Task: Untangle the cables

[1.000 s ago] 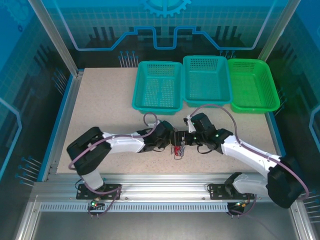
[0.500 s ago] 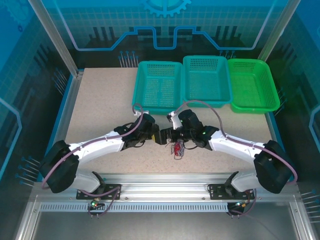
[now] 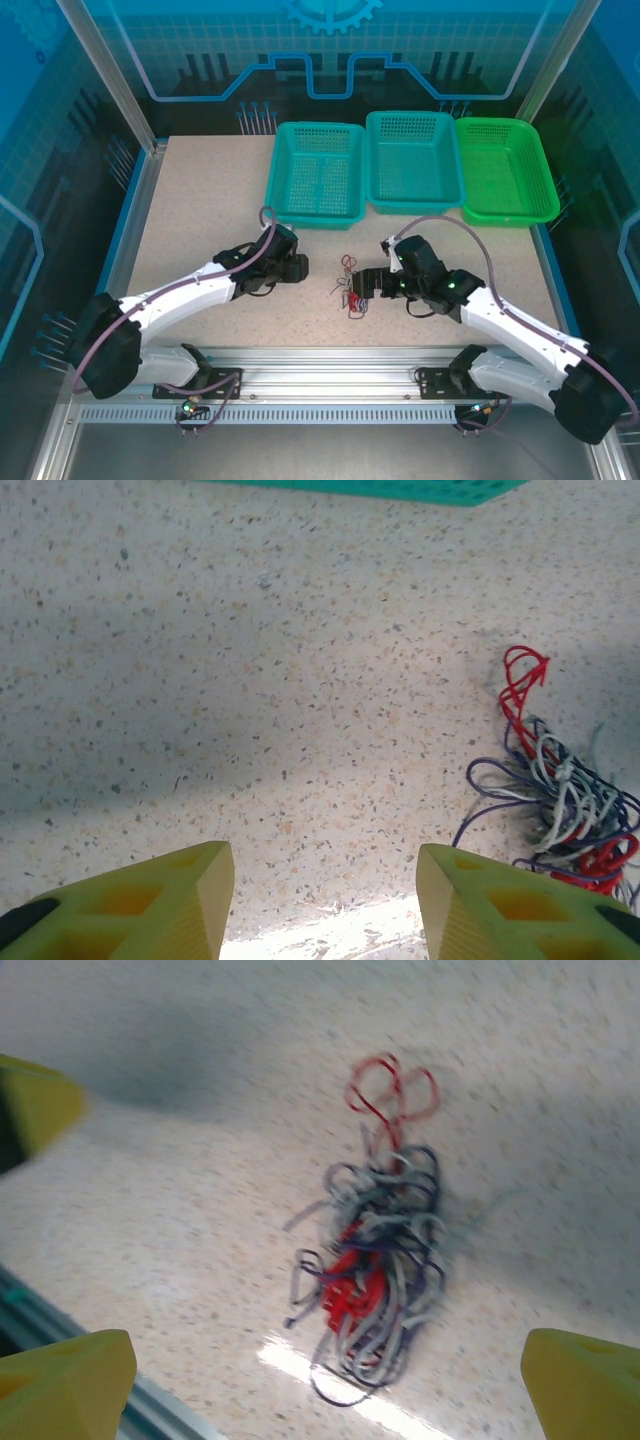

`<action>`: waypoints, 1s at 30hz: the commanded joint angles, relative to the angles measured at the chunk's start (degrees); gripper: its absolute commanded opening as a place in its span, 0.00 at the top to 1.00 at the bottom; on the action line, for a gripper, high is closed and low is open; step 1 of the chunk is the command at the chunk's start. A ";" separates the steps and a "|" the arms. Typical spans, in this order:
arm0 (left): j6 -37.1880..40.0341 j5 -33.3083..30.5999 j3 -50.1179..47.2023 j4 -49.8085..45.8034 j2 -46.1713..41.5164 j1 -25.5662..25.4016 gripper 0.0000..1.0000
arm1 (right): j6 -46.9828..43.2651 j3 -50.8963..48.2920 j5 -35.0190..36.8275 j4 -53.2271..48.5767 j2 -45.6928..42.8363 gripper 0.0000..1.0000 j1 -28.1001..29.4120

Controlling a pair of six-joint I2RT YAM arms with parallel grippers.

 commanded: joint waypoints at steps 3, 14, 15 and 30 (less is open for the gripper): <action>9.24 3.58 -1.04 2.49 -4.23 0.05 0.46 | 2.50 5.65 3.22 -6.98 14.42 0.00 1.67; 18.06 6.73 -7.49 6.55 -15.10 0.00 0.35 | -2.12 19.74 8.17 -10.95 39.50 0.41 6.18; 19.68 7.68 -8.27 7.09 -16.80 0.06 0.35 | -3.68 20.14 8.45 -11.35 39.74 0.55 6.22; 45.30 23.04 1.89 -1.58 -21.58 -0.04 0.30 | -26.19 24.02 -20.74 -21.30 11.11 0.80 -2.60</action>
